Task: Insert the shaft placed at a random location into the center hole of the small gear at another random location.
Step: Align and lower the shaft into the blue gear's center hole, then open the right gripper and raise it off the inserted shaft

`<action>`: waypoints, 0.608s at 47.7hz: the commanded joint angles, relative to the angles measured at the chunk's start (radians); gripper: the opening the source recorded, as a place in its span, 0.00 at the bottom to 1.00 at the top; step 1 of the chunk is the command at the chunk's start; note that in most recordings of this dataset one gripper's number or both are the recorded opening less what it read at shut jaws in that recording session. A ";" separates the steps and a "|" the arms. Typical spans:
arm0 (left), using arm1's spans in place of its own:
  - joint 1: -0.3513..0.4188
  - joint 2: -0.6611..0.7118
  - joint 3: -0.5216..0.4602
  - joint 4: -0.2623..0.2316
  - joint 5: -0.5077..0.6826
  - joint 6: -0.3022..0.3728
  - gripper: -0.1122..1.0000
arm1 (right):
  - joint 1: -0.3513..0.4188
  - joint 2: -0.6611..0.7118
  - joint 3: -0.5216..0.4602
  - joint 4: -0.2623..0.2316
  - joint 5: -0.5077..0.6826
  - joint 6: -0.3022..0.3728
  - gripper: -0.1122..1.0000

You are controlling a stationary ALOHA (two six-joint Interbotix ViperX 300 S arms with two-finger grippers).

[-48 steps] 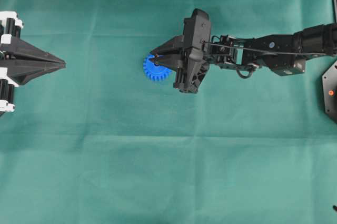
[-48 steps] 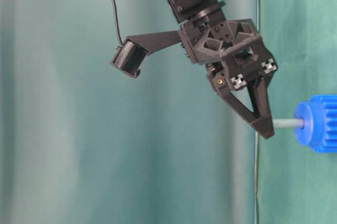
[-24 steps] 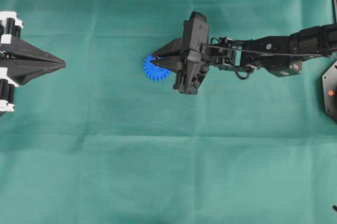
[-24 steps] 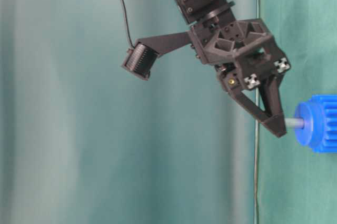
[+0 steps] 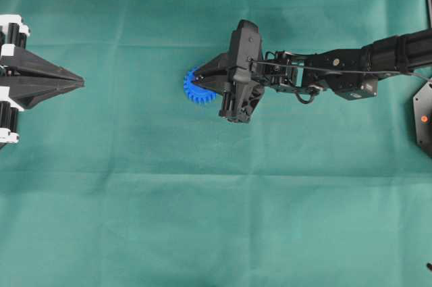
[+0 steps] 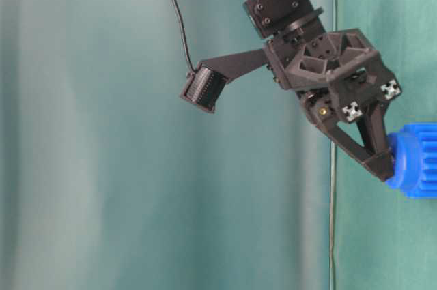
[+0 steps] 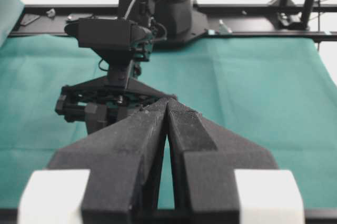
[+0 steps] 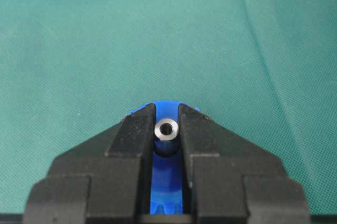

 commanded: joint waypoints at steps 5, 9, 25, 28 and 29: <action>-0.002 0.006 -0.012 0.003 -0.006 -0.002 0.10 | -0.002 -0.017 -0.018 0.000 -0.014 -0.005 0.22; -0.002 0.006 -0.012 0.003 -0.006 -0.002 0.10 | -0.002 -0.015 -0.015 0.002 -0.011 -0.005 0.22; -0.002 0.006 -0.012 0.003 -0.006 -0.002 0.10 | -0.002 -0.017 -0.015 0.002 0.006 -0.003 0.29; -0.002 0.006 -0.012 0.003 -0.005 -0.002 0.10 | -0.002 -0.017 -0.017 0.002 0.006 -0.003 0.44; -0.002 0.006 -0.012 0.003 -0.005 -0.002 0.10 | -0.002 -0.017 -0.017 0.000 0.006 -0.003 0.51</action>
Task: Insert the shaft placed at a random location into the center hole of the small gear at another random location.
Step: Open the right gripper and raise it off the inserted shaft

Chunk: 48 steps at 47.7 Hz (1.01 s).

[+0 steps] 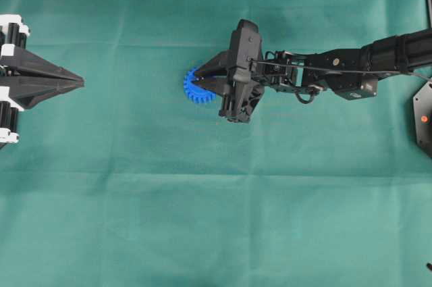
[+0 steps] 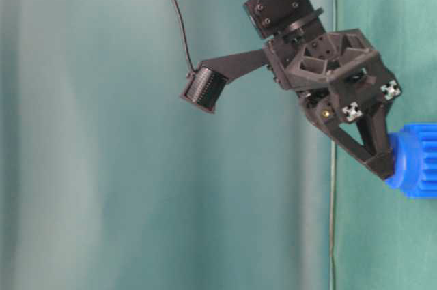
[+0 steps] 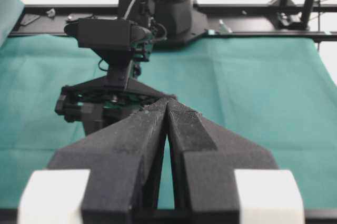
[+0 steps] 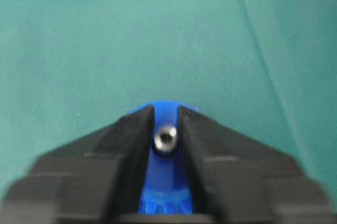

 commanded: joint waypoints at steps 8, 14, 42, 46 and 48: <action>-0.002 0.006 -0.012 0.003 -0.006 -0.003 0.10 | 0.000 -0.021 -0.017 0.002 0.005 -0.003 0.91; -0.002 0.006 -0.012 0.003 -0.005 -0.003 0.10 | 0.000 -0.035 -0.015 0.002 0.005 -0.003 0.86; -0.002 0.006 -0.012 0.003 -0.006 -0.003 0.10 | 0.002 -0.189 -0.012 0.002 0.120 -0.003 0.85; -0.002 0.006 -0.014 0.003 -0.006 -0.005 0.10 | 0.002 -0.193 -0.003 0.002 0.118 -0.003 0.85; -0.003 0.006 -0.014 0.003 -0.006 -0.005 0.10 | 0.002 -0.199 0.005 0.002 0.120 -0.003 0.85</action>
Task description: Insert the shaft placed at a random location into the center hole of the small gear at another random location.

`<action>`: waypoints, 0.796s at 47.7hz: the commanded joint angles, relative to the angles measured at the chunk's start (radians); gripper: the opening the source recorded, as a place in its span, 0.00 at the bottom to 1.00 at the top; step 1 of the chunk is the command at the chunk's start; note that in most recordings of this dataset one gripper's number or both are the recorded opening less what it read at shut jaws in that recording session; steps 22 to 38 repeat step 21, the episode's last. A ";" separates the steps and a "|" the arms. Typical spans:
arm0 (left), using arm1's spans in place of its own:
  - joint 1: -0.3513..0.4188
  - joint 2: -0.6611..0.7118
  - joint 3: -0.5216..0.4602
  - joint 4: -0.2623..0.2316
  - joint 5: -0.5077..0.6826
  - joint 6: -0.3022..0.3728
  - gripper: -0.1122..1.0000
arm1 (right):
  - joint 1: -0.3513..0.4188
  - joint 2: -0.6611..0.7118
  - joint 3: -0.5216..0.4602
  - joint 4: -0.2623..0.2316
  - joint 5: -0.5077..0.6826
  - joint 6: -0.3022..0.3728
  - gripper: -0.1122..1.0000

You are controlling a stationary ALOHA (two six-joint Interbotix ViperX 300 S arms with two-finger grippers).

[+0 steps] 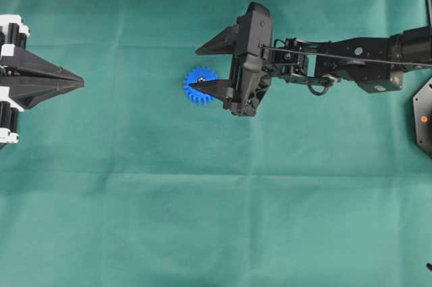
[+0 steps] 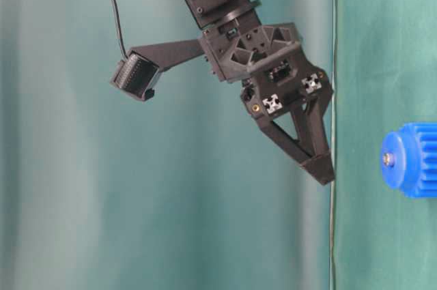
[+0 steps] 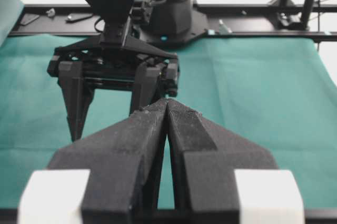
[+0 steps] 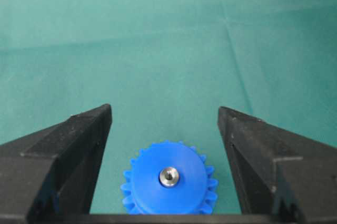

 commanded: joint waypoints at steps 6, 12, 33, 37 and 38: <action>-0.002 0.008 -0.012 0.003 -0.005 -0.002 0.10 | 0.002 -0.067 0.032 0.002 0.002 -0.002 0.85; -0.002 0.008 -0.012 0.003 -0.006 -0.002 0.10 | 0.002 -0.115 0.081 0.002 0.003 0.000 0.85; 0.000 0.008 -0.012 0.003 -0.005 -0.002 0.10 | 0.002 -0.206 0.161 0.003 0.003 0.000 0.85; 0.000 0.008 -0.012 0.003 -0.005 -0.002 0.10 | 0.002 -0.206 0.161 0.003 0.003 0.000 0.85; 0.000 0.008 -0.012 0.003 -0.005 -0.002 0.10 | 0.002 -0.206 0.161 0.003 0.003 0.000 0.85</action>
